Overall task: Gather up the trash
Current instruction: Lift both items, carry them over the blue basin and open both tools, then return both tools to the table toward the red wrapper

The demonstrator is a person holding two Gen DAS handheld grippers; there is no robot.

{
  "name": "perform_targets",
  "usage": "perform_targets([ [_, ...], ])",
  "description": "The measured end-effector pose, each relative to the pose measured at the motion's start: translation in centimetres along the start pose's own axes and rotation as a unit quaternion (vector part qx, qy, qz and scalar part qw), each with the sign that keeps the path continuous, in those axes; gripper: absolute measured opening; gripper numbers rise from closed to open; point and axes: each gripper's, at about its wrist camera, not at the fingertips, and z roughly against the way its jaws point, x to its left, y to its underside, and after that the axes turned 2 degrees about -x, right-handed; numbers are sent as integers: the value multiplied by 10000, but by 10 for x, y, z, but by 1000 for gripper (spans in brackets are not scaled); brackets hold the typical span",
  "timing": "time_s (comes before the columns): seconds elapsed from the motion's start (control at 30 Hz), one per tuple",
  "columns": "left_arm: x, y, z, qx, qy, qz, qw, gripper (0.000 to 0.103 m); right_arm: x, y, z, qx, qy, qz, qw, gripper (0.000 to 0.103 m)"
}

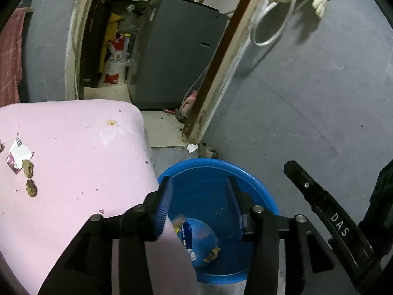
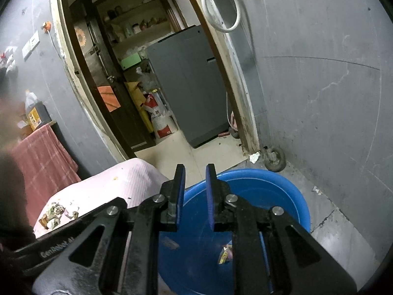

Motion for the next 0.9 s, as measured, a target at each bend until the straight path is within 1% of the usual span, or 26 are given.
perform_targets([
  [0.07,3,-1,1,11,-66,38,10000,40,2,0,0,-13,24,24,10000,19],
  [0.1,4,-2,3,4,-117,50,9999,41,2,0,1,-28,37,36,10000,21],
  [0.13,6,-3,4,-31,-143,66,9999,43,2,-1,2,-58,53,48,10000,23],
  [0.2,10,-4,12,-171,-215,95,9996,50,4,-2,4,-131,48,29,9999,31],
  [0.23,13,-5,17,-258,-283,108,9992,54,4,-2,4,-157,38,21,9999,33],
  [0.3,18,-7,30,-467,-468,111,9978,55,8,-3,7,-261,18,28,9997,42],
  [0.33,21,-7,36,-560,-569,98,9968,57,10,-3,9,-329,13,53,9994,45],
  [0.4,27,-8,48,-750,-761,71,9943,63,17,-4,13,-457,-18,106,9989,55],
  [0.43,31,-8,55,-848,-834,69,9929,69,21,-4,15,-536,-37,143,9985,58],
  [0.47,35,-8,63,-974,-919,60,9910,74,24,-4,18,-594,-44,177,9981,65],
  [0.5,37,-7,69,-1053,-968,49,9897,76,31,-4,22,-723,-74,247,9971,71],
  [0.53,42,-7,78,-1153,-1020,36,9881,80,34,-4,24,-792,-107,278,9964,74],
  [0.6,53,-6,92,-1321,-1128,52,9848,85,46,-5,31,-1013,-251,371,9938,86],
  [0.63,59,-6,102,-1424,-1168,69,9829,86,54,-4,35,-1127,-338,427,9921,88],
  [0.7,69,-6,117,-1590,-1282,110,9789,91,66,-2,41,-1294,-501,515,9890,98],
  [0.77,80,-4,137,-1802,-1411,154,9733,96,81,1,47,-1443,-779,611,9846,103],
  [0.83,89,-1,153,-1934,-1546,147,9688,97,95,3,51,-1485,-1066,722,9805,103],
  [0.9,99,3,170,-2088,-1666,169,9635,100,109,6,53,-1536,-1256,875,9762,103],
])
